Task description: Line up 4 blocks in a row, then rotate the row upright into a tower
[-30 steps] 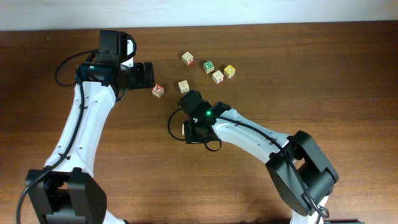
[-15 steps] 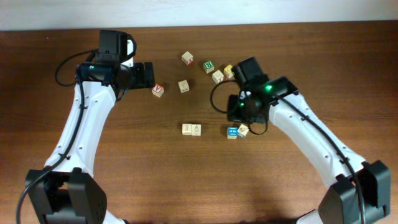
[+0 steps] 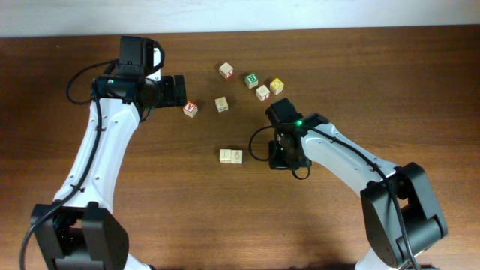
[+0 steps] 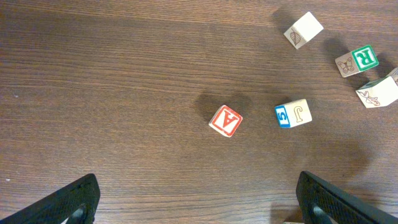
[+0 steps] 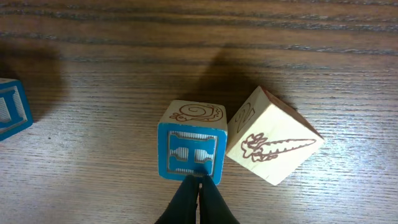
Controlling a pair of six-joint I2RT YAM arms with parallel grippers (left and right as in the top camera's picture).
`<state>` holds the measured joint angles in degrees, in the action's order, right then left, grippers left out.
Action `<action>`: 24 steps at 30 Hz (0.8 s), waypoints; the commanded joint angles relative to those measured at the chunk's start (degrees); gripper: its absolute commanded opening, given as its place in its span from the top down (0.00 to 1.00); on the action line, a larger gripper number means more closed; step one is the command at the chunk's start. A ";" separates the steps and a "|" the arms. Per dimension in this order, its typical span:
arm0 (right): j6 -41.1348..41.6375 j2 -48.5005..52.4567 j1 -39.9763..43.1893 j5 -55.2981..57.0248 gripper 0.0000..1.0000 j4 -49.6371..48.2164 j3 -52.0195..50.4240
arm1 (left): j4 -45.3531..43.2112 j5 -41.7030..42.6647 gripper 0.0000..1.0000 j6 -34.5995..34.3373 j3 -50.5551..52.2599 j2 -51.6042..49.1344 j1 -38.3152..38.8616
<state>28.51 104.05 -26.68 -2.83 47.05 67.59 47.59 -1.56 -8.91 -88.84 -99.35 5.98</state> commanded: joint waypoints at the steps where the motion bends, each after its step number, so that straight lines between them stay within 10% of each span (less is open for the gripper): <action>1: -4.57 1.36 -0.33 -3.52 0.94 -1.92 -0.31 | 0.07 -0.37 0.01 -0.70 -0.81 -0.07 -0.07; 7: -10.73 1.31 -0.31 -8.37 0.96 -2.64 0.55 | 0.04 -0.37 0.01 -0.72 -0.81 -0.07 0.26; 15: 0.42 2.25 1.57 4.92 0.96 1.22 4.02 | 0.04 -0.37 0.01 -0.70 -0.81 -0.07 0.26; 24: 0.68 5.79 1.51 -13.27 0.96 -3.23 3.87 | 0.04 -0.37 0.01 -0.70 -0.81 -0.07 0.31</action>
<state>25.54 109.36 -25.17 -11.66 44.53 71.81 47.59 -1.56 -8.91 -88.84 -99.35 6.04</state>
